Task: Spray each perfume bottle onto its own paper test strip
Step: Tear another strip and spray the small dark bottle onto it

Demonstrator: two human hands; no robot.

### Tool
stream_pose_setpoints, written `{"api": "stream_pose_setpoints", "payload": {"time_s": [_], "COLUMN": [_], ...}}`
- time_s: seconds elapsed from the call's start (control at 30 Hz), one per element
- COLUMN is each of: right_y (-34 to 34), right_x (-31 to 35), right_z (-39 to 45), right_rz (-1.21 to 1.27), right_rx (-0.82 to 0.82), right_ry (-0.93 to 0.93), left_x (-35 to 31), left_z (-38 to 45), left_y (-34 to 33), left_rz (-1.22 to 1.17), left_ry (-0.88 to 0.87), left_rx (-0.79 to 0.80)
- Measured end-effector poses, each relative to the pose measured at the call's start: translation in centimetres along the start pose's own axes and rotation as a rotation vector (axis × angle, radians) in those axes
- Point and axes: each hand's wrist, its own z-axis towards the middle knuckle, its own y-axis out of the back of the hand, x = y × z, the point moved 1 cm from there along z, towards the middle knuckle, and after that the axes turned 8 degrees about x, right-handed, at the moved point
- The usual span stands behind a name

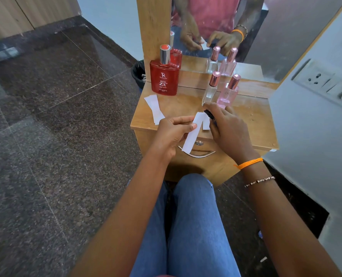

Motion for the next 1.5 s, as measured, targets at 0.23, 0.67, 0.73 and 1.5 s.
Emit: {"api": "stream_pose_setpoints", "payload": {"time_s": [0.23, 0.67, 0.73, 1.5], "right_y": [-0.1, -0.1, -0.1, -0.3], "right_x": [0.0, 0.0, 0.0, -0.7], "right_z": [0.3, 0.6, 0.6, -0.6], "right_rz": [0.026, 0.035, 0.035, 0.526], "right_rx": [0.054, 0.127, 0.131, -0.050], "right_ry": [0.020, 0.025, 0.028, -0.238], "left_x": [0.0, -0.2, -0.2, 0.4], "left_z": [0.1, -0.1, 0.0, 0.3], "left_y": [-0.4, -0.6, -0.6, -0.8], "left_rz": [0.022, 0.086, 0.082, 0.106], "left_ry": [-0.013, -0.048, -0.050, -0.062], "left_rx": [-0.018, -0.013, -0.012, -0.005]}}
